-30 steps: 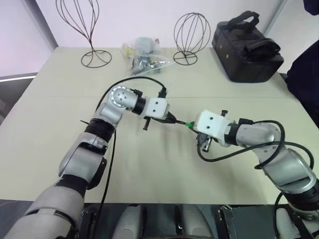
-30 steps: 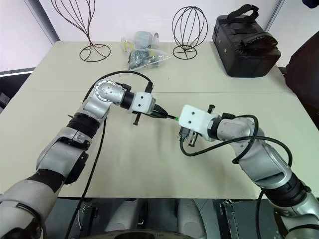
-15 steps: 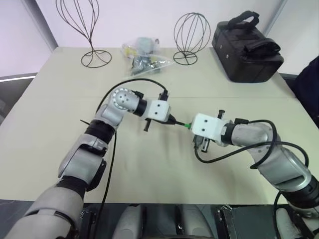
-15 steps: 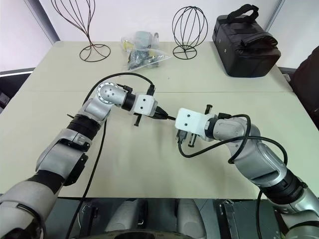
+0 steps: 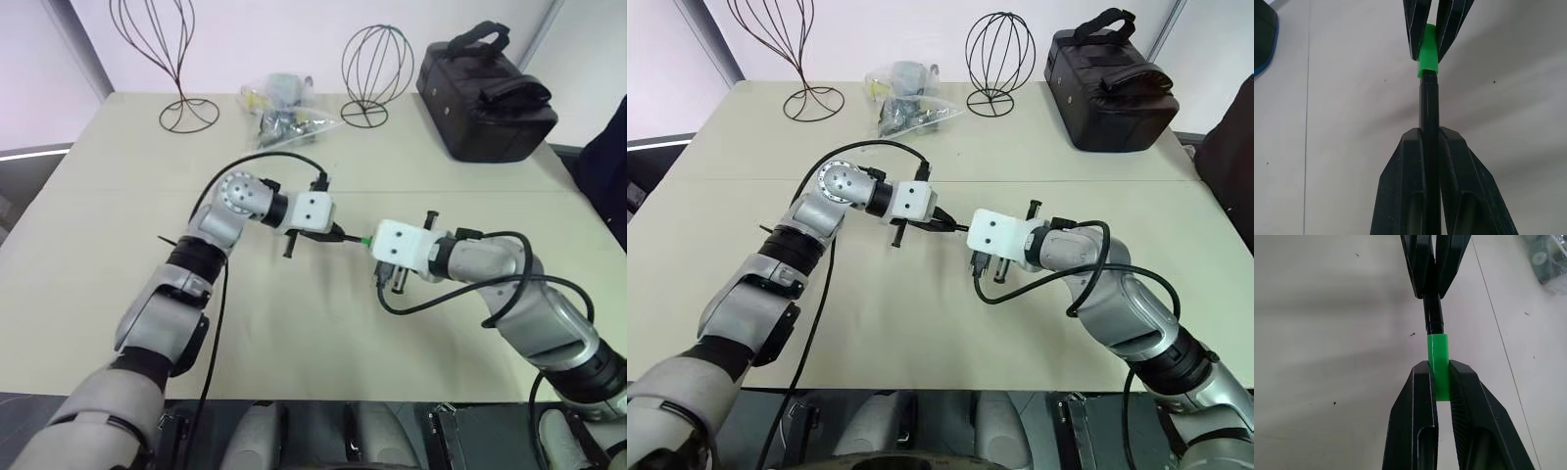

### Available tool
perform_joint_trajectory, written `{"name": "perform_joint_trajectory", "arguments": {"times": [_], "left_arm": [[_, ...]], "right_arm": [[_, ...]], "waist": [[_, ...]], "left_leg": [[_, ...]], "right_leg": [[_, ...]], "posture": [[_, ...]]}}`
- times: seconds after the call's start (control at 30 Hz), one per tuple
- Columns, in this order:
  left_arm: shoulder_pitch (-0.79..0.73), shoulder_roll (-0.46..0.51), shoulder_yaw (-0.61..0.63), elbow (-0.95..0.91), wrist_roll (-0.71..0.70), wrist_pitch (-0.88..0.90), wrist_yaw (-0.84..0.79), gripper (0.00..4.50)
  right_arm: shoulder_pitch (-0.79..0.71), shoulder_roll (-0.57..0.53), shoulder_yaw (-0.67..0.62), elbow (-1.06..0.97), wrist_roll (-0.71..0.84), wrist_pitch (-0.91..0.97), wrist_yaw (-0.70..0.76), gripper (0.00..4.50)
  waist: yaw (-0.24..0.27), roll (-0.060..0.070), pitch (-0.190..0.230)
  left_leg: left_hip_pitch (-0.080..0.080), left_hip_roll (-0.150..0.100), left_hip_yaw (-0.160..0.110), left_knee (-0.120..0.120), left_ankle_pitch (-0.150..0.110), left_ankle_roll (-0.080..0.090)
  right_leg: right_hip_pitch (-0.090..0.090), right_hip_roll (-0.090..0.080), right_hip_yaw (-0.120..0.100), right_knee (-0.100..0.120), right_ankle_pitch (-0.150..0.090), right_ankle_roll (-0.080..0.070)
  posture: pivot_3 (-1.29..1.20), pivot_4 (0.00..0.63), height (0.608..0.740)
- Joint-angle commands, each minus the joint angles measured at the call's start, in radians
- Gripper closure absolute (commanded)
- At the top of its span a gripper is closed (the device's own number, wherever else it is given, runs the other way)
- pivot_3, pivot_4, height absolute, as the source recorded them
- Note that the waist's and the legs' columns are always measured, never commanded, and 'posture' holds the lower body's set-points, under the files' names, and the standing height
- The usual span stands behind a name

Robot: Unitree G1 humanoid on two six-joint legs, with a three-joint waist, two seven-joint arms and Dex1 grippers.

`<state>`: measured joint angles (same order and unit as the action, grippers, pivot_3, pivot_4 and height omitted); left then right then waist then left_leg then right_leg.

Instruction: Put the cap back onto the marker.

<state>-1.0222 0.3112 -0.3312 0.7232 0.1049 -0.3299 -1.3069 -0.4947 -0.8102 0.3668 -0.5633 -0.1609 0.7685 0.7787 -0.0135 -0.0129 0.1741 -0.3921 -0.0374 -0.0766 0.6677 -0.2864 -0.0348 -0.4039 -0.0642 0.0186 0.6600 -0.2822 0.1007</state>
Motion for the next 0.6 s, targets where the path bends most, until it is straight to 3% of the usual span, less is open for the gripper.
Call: {"name": "perform_joint_trajectory", "arguments": {"times": [0.03, 0.6], "left_arm": [[-0.012, -0.029, 0.01, -0.059, -0.046, -0.011, -0.007, 4.5], [-0.027, -0.047, 0.003, -0.004, -0.025, -0.102, 0.027, 4.5]], "right_arm": [[-0.037, 0.014, -0.021, -0.006, -0.023, -0.005, -0.018, 4.44], [-0.054, 0.065, 0.006, -0.03, -0.006, 0.02, 0.023, 4.44]], "waist": [[0.0, 0.0, 0.0], [0.0, 0.0, 0.0]], "left_leg": [[0.0, 0.0, 0.0, 0.0, 0.0, 0.0], [0.0, 0.0, 0.0, 0.0, 0.0, 0.0]], "right_leg": [[0.0, 0.0, 0.0, 0.0, 0.0, 0.0], [0.0, 0.0, 0.0, 0.0, 0.0, 0.0]], "posture": [[0.0, 0.15, 0.74], [0.0, 0.15, 0.74]]}}
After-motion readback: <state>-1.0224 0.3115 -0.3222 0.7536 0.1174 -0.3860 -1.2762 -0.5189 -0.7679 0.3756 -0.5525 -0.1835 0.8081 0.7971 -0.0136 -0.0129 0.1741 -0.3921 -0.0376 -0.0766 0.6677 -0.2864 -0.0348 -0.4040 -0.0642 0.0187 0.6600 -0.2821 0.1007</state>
